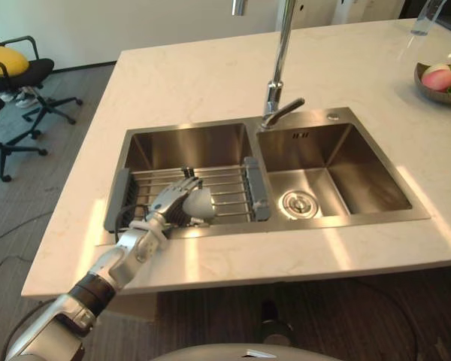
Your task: Walk over to the sink, pick up the cup, carry it to the dishwasher, place the cup inside the dishwasher, then close the dishwasher door
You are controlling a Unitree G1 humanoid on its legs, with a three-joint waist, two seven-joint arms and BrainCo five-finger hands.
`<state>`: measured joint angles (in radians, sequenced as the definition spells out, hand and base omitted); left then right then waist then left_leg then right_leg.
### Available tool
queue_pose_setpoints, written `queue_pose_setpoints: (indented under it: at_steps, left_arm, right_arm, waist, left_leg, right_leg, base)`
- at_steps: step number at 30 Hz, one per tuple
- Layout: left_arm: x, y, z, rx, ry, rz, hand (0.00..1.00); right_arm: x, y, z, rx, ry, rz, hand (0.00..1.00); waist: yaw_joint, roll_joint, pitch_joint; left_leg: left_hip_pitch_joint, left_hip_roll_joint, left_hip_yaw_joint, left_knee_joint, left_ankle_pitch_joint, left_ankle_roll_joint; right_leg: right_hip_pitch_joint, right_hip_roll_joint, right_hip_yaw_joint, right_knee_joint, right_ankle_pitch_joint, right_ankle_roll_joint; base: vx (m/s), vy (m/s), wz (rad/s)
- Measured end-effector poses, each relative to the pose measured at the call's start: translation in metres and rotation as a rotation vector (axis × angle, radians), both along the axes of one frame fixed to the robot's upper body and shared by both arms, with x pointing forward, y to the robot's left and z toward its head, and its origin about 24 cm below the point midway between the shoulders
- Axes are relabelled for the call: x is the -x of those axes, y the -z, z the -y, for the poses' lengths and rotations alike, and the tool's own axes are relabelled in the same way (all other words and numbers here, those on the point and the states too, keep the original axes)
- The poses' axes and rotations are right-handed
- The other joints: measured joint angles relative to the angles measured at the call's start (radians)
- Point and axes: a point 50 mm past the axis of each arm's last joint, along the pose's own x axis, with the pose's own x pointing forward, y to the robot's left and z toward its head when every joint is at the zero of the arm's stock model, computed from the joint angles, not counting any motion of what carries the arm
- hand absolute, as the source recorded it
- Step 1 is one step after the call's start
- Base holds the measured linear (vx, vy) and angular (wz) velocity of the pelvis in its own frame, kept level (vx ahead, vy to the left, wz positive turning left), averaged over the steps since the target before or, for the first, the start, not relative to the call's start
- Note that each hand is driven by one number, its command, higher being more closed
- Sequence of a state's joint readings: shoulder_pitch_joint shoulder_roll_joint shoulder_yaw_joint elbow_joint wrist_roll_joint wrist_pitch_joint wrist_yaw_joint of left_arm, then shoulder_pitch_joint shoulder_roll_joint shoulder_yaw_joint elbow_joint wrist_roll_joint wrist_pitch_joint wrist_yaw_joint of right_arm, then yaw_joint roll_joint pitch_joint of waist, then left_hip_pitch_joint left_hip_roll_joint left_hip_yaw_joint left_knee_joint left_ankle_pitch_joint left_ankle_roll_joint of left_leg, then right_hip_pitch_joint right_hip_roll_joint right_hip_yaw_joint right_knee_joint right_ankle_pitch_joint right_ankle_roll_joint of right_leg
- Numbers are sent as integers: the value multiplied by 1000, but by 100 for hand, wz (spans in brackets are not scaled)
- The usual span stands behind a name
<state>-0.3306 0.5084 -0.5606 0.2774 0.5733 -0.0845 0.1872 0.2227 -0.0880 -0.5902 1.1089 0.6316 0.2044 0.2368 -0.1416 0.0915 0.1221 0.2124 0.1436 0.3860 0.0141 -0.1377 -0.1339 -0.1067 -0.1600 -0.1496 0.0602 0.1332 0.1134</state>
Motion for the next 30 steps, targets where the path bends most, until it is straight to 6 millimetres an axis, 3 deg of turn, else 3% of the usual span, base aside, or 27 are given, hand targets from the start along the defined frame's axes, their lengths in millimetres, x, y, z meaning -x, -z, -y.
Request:
queue_pose_setpoints:
  at_steps: [16, 30]
  left_arm:
    - [-17, 8, -15, 97, -180, -137, 0]
    - [-19, 2, 1, -33, -26, -123, 0]
  right_arm:
    - [3, -1, 0, 10, -34, -6, 0]
    - [11, -1, -2, 5, -37, -24, 0]
  waist:
    - [-4, -4, 7]
    - [-2, -16, 8]
  left_leg:
    - [-4, -8, -2, -1, -1, -3]
    - [-17, -21, -22, -2, 9, 8]
  right_leg:
    - [-20, -12, 2, 32, -16, -2]
    - [-36, -30, -2, 55, -22, 4]
  base:
    - [-9, -4, 0]
    - [2, -2, 3]
